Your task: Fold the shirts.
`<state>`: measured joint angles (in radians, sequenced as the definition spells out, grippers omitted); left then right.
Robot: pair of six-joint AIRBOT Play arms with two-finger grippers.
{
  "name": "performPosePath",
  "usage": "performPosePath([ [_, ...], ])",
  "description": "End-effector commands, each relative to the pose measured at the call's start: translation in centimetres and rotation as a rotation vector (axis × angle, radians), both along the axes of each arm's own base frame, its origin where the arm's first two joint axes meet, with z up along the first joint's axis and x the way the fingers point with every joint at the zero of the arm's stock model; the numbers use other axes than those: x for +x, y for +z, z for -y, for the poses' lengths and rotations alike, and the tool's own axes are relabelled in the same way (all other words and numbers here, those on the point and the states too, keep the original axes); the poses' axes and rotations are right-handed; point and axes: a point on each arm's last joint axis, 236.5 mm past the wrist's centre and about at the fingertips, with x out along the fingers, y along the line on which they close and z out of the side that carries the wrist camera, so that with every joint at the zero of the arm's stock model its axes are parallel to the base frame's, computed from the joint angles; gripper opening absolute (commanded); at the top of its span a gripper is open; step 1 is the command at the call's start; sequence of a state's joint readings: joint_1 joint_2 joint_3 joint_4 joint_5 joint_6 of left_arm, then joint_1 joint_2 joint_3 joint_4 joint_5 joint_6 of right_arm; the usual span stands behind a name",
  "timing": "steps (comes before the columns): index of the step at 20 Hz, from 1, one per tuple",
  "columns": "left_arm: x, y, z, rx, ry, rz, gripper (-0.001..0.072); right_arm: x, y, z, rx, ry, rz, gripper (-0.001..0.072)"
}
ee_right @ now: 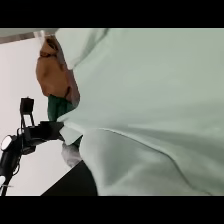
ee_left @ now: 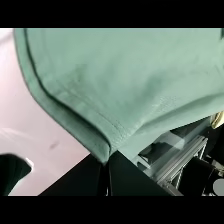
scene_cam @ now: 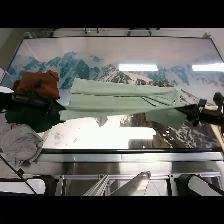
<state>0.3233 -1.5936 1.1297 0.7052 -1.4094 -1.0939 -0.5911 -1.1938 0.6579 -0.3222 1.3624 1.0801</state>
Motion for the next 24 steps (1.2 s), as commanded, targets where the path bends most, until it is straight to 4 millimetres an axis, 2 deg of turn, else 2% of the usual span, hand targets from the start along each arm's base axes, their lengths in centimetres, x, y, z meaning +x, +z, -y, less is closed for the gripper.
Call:
performPosePath([
  [1,5.0,3.2,2.1,-0.041,-0.033,0.118,0.0025,7.1,0.3,-0.3,-0.075,0.005,0.102,0.0026],
  [4,10.5,2.7,3.5,-0.024,-0.052,0.162,0.0025,12.3,-4.5,1.2,-0.117,-0.031,0.051,0.0026],
  [6,13.4,1.4,3.7,-0.027,-0.042,0.154,0.0025,14.3,-7.3,2.2,-0.124,-0.034,0.029,0.0026],
  [8,15.1,-0.6,3.9,-0.038,-0.047,0.128,0.0022,15.1,-10.1,2.6,-0.105,-0.034,-0.017,0.0026],
  [10,15.8,-2.3,3.6,-0.048,-0.048,0.097,0.0022,14.9,-12.4,2.9,-0.112,-0.025,-0.053,0.0027],
  [11,16.0,-2.8,3.3,-0.057,-0.047,0.076,0.0027,14.8,-12.7,3.1,-0.124,-0.013,-0.036,0.0055],
  [12,16.0,-3.1,3.3,-0.064,-0.059,0.062,0.0268,14.8,-12.3,3.6,-0.131,-0.005,-0.010,0.0252],
  [13,16.2,-2.8,2.7,-0.068,-0.052,0.056,0.0514,14.7,-11.3,4.4,-0.132,0.015,0.026,0.0367],
  [14,16.4,-2.3,2.0,-0.069,-0.047,0.062,0.0712,14.3,-10.3,5.7,-0.151,0.046,0.045,0.0369],
  [15,16.3,-1.7,1.4,-0.071,-0.043,0.065,0.0710,13.5,-9.6,7.6,-0.190,0.079,0.034,0.0394],
  [17,15.8,-0.4,-0.5,-0.068,-0.010,0.068,0.0710,12.0,-10.2,11.7,-0.326,0.113,-0.051,0.0638],
  [18,15.5,0.3,-1.2,-0.068,0.005,0.068,0.0710,11.2,-10.9,13.4,-0.385,0.122,-0.094,0.0684],
  [19,14.9,1.0,-1.5,-0.070,0.006,0.067,0.0708,10.5,-11.6,14.1,-0.419,0.135,-0.126,0.0700],
  [20,14.4,1.8,-1.4,-0.073,-0.005,0.065,0.0650,10.1,-12.1,13.8,-0.419,0.155,-0.139,0.0700],
  [21,13.8,2.5,-0.8,-0.074,-0.024,0.065,0.0512,9.9,-12.7,12.7,-0.394,0.186,-0.152,0.0700],
  [23,12.5,3.9,1.4,-0.078,-0.108,0.081,0.0001,9.6,-14.2,9.2,-0.342,0.270,-0.178,0.0700],
  [24,12.3,4.3,3.1,-0.075,-0.141,0.094,0.0000,9.8,-14.8,7.0,-0.315,0.313,-0.177,0.0700],
])
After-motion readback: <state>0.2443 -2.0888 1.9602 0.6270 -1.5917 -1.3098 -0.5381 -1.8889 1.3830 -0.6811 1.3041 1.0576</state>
